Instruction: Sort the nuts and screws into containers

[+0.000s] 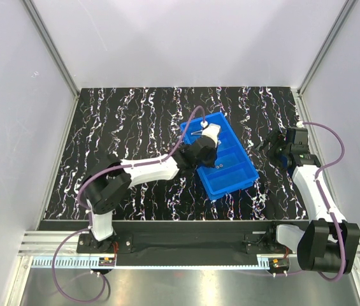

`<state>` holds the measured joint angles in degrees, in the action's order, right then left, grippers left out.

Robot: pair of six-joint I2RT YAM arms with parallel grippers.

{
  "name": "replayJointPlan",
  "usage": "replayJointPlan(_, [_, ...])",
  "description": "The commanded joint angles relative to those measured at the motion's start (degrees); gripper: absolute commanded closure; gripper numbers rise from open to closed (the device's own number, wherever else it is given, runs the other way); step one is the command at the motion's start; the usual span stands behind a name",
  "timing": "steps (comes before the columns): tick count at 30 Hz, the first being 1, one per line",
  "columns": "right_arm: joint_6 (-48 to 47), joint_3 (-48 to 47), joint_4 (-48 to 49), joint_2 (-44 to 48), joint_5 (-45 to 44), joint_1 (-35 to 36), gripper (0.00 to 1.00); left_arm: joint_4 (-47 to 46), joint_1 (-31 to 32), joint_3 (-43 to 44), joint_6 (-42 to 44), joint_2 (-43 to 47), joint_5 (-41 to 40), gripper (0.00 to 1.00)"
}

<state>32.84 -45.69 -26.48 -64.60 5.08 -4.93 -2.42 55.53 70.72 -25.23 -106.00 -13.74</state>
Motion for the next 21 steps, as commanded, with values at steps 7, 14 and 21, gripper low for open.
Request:
replayJointPlan(7, [-0.14, -0.19, 0.11, 0.88, -1.57, 0.18, 0.0, -0.05, 0.64, 3.9, 2.38, 1.58, 2.05, 0.49])
replayJointPlan(14, [-0.67, -0.19, 0.02, 1.75, -2.09, 0.27, 0.0, 6.19, -4.27, 2.42, -1.92, 13.25, 0.12, 0.29])
replayJointPlan(21, [-0.59, 0.87, 2.3, 1.67, -0.08, 0.18, 0.0, 7.25, -14.46, -9.89, -3.95, 22.33, -5.95, 0.24])
